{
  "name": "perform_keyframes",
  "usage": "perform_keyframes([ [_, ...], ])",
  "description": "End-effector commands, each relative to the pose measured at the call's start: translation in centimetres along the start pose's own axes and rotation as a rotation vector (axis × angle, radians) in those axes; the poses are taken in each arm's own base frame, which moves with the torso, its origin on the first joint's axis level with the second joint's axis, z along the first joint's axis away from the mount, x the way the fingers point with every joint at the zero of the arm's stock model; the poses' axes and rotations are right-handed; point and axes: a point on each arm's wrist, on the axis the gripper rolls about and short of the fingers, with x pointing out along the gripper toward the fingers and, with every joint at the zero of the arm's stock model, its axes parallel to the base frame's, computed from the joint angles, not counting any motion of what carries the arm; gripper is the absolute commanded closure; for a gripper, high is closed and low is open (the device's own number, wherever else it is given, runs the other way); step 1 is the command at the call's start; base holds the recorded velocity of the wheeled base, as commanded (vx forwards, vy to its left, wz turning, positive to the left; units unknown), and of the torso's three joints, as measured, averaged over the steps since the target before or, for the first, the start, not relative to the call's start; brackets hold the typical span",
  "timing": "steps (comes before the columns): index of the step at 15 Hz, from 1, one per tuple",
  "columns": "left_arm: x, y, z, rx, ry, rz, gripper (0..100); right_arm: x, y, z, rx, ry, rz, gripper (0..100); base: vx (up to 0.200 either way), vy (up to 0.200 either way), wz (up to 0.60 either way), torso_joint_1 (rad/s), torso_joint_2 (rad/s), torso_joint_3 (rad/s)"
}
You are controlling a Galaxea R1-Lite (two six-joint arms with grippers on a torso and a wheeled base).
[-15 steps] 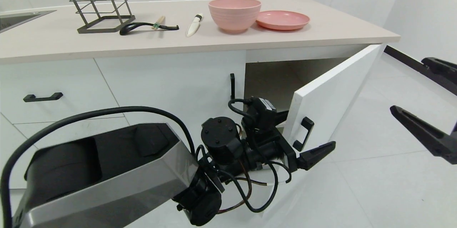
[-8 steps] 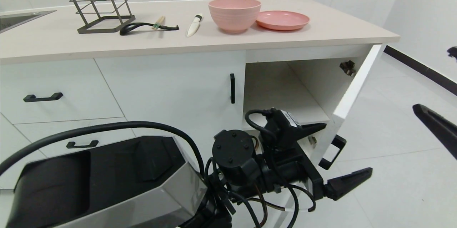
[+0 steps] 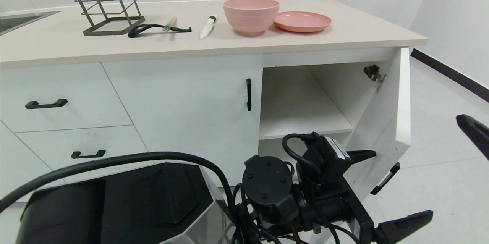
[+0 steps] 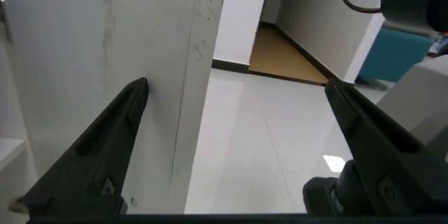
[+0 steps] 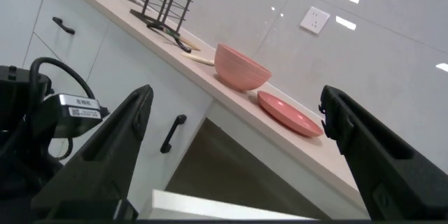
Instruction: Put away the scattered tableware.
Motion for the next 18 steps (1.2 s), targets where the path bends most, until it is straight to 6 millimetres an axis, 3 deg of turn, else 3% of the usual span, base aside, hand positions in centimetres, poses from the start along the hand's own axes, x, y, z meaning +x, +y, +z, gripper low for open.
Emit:
perform_keyframes([
  [1, 0.4, -0.6, -0.3, -0.004, 0.000, -0.016, 0, 0.0, 0.1, 0.3, -0.002, -0.015, 0.007, 0, 0.000, 0.000, 0.00, 0.000, 0.00, 0.000],
  [10, 3.9, -2.9, -3.4, -0.012, -0.030, -0.107, 0, -0.1, 0.1, 0.6, -0.030, -0.026, 0.010, 0, 0.000, 0.000, 0.00, 0.000, 0.00, 0.000],
  [13, 5.2, -3.2, -3.5, -0.004, -0.061, -0.127, 0, -0.3, 0.2, 0.9, -0.038, -0.035, 0.006, 0, 0.000, 0.000, 0.00, 0.000, 0.00, 0.000],
  [18, 8.2, -6.9, -4.8, -0.009, -0.120, -0.232, 0, -0.7, 0.2, 1.8, -0.072, -0.058, -0.007, 0, 0.000, 0.000, 0.00, 0.000, 0.00, 0.000],
])
